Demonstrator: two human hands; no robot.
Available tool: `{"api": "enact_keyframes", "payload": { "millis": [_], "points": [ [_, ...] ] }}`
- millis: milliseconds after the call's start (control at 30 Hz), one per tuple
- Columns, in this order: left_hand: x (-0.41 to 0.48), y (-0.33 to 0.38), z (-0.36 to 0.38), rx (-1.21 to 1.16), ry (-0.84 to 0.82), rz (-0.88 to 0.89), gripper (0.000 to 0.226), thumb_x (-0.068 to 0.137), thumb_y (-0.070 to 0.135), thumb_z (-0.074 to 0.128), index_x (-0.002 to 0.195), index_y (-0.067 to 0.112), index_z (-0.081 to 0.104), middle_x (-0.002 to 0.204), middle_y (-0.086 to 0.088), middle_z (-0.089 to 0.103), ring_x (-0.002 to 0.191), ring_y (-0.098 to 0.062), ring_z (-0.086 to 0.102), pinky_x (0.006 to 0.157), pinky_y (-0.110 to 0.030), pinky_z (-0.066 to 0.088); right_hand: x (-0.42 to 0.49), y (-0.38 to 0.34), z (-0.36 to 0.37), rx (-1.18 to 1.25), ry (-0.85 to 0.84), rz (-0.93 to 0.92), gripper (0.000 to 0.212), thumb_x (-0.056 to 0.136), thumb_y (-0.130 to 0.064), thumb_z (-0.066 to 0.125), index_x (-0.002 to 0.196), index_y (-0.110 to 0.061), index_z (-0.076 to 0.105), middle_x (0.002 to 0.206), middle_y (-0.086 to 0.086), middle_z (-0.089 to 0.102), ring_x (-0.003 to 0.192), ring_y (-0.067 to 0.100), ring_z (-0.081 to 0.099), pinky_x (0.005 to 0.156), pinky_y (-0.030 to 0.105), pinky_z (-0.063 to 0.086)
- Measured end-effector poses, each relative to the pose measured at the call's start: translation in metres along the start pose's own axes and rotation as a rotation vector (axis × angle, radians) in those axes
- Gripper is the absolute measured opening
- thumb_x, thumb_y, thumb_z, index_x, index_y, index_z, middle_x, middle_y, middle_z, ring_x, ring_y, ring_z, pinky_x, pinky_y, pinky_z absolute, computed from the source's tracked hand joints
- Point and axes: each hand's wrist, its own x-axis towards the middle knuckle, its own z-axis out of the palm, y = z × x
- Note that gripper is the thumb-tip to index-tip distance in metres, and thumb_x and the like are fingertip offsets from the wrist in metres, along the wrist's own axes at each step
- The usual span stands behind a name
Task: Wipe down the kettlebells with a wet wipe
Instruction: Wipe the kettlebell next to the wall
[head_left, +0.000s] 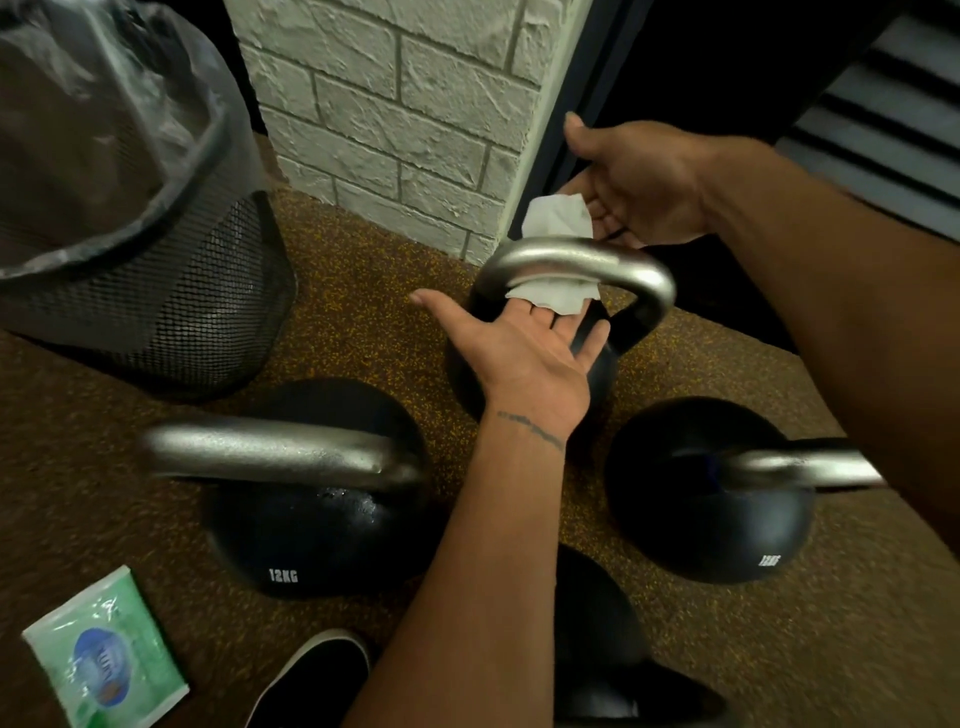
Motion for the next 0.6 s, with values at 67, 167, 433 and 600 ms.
{"api": "enact_keyframes", "payload": {
  "millis": [67, 167, 433, 600],
  "points": [
    [-0.003, 0.005, 0.003, -0.01, 0.01, -0.023, 0.124, 0.075, 0.1, 0.017, 0.163, 0.013, 0.012, 0.169, -0.017, 0.016, 0.153, -0.037, 0.023, 0.118, -0.059, 0.026, -0.006, -0.002, 0.006, -0.065, 0.038, -0.043, 0.079, 0.1, -0.07, 0.023, 0.107, -0.006, 0.069, 0.079, 0.002, 0.072, 0.068, 0.013, 0.065, 0.066, 0.03, 0.049],
    [-0.009, 0.013, 0.008, -0.016, 0.063, -0.059, 0.117, 0.082, 0.094, 0.018, 0.162, 0.009, 0.016, 0.168, -0.017, 0.021, 0.153, -0.035, 0.026, 0.12, -0.059, 0.023, -0.013, -0.006, 0.02, -0.173, 0.182, -0.126, 0.072, 0.1, -0.07, 0.029, 0.105, -0.011, 0.07, 0.081, -0.002, 0.067, 0.071, 0.013, 0.058, 0.062, 0.03, 0.042],
    [-0.019, 0.021, 0.013, 0.113, 0.149, -0.043, 0.109, 0.087, 0.089, 0.017, 0.16, 0.008, 0.025, 0.162, -0.018, 0.034, 0.149, -0.033, 0.034, 0.12, -0.058, 0.02, -0.057, 0.022, 0.052, -0.991, 0.39, -0.483, 0.061, 0.108, -0.055, 0.019, 0.123, -0.019, 0.066, 0.116, 0.007, 0.069, 0.115, 0.031, 0.062, 0.088, 0.035, 0.042],
    [-0.021, 0.025, 0.004, 0.469, 0.301, 0.221, 0.089, 0.096, 0.079, 0.016, 0.16, 0.02, 0.03, 0.144, -0.011, 0.054, 0.128, -0.023, 0.054, 0.102, -0.04, 0.039, -0.061, 0.081, 0.07, -1.346, 0.574, -0.756, 0.058, 0.104, -0.044, 0.026, 0.142, -0.012, 0.056, 0.15, 0.011, 0.053, 0.138, 0.031, 0.05, 0.113, 0.056, 0.035]
  ]
}}
